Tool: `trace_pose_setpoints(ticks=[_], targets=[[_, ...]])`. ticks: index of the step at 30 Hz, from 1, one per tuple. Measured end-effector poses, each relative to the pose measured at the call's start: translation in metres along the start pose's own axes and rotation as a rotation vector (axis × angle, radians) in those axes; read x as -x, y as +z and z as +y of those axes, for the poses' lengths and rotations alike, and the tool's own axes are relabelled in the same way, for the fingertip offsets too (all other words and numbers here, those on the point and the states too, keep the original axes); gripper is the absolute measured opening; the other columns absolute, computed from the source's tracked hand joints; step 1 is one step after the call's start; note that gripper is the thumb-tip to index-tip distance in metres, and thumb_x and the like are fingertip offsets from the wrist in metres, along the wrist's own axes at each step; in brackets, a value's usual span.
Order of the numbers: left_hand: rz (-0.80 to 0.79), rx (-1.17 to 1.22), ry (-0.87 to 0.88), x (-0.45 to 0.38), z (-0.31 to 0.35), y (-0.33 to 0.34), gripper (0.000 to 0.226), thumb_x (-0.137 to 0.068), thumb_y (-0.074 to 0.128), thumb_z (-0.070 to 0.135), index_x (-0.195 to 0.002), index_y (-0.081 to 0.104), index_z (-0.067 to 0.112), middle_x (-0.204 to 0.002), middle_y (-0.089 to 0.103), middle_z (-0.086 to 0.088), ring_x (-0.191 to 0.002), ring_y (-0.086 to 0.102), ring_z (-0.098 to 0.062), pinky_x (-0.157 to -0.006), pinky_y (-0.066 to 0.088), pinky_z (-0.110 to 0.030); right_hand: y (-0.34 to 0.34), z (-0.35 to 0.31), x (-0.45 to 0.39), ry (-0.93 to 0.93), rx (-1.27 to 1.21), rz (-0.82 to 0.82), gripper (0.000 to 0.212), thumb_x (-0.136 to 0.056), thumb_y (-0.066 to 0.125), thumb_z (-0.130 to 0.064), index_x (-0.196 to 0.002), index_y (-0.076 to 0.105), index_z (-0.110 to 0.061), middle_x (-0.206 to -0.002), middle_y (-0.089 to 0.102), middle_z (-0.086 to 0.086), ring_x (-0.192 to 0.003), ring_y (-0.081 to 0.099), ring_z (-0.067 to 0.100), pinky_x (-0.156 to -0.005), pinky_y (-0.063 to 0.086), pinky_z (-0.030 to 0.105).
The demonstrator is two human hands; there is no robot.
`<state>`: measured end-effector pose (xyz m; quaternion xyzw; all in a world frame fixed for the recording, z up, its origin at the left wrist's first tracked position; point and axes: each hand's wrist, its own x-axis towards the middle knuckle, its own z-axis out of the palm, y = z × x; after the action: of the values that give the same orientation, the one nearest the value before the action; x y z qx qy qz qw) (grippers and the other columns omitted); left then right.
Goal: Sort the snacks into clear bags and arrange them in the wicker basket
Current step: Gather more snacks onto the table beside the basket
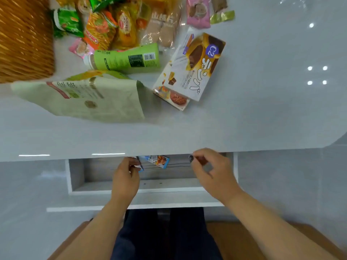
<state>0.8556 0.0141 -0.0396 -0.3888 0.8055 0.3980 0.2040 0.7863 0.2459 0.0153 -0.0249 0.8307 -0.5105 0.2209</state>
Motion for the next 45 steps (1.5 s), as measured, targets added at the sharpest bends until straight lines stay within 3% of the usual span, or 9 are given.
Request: trace_pose_setpoints(ticks=[3,7,14,22,25,29,32,40,45], targets=[[0.048,-0.102,-0.074,-0.019,-0.015,0.009,0.021,-0.092,0.052,-0.001,-0.111,0.058,0.005,-0.115,0.061,-0.015,-0.102,0.061,-0.033,-0.086,0.049,-0.04,0.03,0.024,0.01,-0.002,0.238,-0.365,0.018,-0.092,0.051,-0.028,-0.096,0.064,-0.018,-0.088,0.059,-0.015,-0.078,0.055,0.004,-0.071,0.051,0.026],[0.14,-0.234,-0.33,-0.053,-0.023,0.025,0.048,-0.098,0.055,0.025,-0.13,0.041,-0.009,-0.133,0.044,-0.028,-0.121,0.046,-0.042,-0.098,0.037,-0.043,0.076,0.053,-0.01,0.201,0.469,-0.622,0.025,-0.096,0.048,-0.032,-0.115,0.057,-0.019,-0.115,0.06,0.001,-0.103,0.056,0.02,-0.083,0.051,0.036],[0.106,-0.437,-0.493,-0.092,-0.053,0.065,0.069,-0.093,0.06,0.04,-0.136,0.031,-0.005,-0.137,0.041,-0.021,-0.129,0.039,-0.034,-0.105,0.031,-0.037,0.145,0.086,-0.067,0.253,0.697,-0.541,0.051,-0.096,0.05,-0.038,-0.143,0.039,-0.023,-0.146,0.044,0.006,-0.129,0.045,0.028,-0.097,0.04,0.028],[-0.039,-0.333,-0.506,-0.094,-0.098,0.06,0.062,-0.088,0.066,0.042,-0.131,0.044,0.004,-0.131,0.049,-0.016,-0.122,0.047,-0.03,-0.097,0.04,-0.033,0.206,0.101,-0.067,0.427,0.648,-0.431,0.034,-0.087,0.065,-0.029,-0.116,0.058,-0.014,-0.116,0.063,0.008,-0.103,0.06,0.026,-0.072,0.041,0.024],[-0.064,-0.066,-0.498,-0.082,-0.101,0.048,0.036,-0.091,0.063,0.025,-0.118,0.051,0.004,-0.119,0.061,-0.016,-0.109,0.059,-0.032,-0.086,0.047,-0.034,0.213,0.094,-0.055,0.618,0.269,-0.377,0.022,-0.087,0.062,-0.009,-0.109,0.06,-0.008,-0.104,0.066,0.011,-0.088,0.065,0.026,-0.067,0.054,0.03],[-0.202,0.312,-0.362,-0.048,-0.082,0.027,0.005,-0.095,0.059,0.02,-0.096,0.06,0.015,-0.104,0.07,-0.012,-0.097,0.068,-0.028,-0.088,0.056,-0.042,0.211,0.064,-0.032,0.794,-0.216,-0.185,0.021,-0.093,0.055,-0.01,-0.114,0.059,-0.007,-0.102,0.066,0.013,-0.08,0.064,0.024,-0.067,0.055,0.031],[-0.322,0.262,-0.196,-0.016,-0.067,0.01,0.014,-0.099,0.049,0.017,-0.102,0.063,0.017,-0.099,0.071,-0.008,-0.091,0.067,-0.025,-0.085,0.056,-0.042,0.198,0.039,-0.01,0.829,-0.381,-0.145,0.021,-0.094,0.054,-0.009,-0.115,0.058,-0.009,-0.094,0.067,0.01,-0.069,0.063,0.015,-0.055,0.051,0.024],[-0.332,0.152,0.016,0.051,-0.037,-0.062,0.011,-0.098,0.056,0.022,-0.096,0.065,0.016,-0.09,0.069,-0.001,-0.085,0.064,-0.017,-0.072,0.049,-0.022,0.132,-0.051,0.017,0.777,-0.34,-0.182,0.019,-0.087,0.06,-0.002,-0.099,0.06,-0.017,-0.084,0.068,0.003,-0.055,0.056,0.008,-0.047,0.042,0.02],[-0.164,-0.062,0.455,0.056,0.006,-0.091,0.029,-0.097,0.054,0.02,-0.123,0.051,0.032,-0.109,0.047,0.021,-0.1,0.052,0.003,-0.08,0.043,-0.009,0.068,-0.102,0.014,0.461,-0.136,-0.147,0.024,-0.09,0.053,-0.005,-0.101,0.06,-0.024,-0.088,0.068,-0.005,-0.063,0.059,-0.001,-0.056,0.047,0.016]])
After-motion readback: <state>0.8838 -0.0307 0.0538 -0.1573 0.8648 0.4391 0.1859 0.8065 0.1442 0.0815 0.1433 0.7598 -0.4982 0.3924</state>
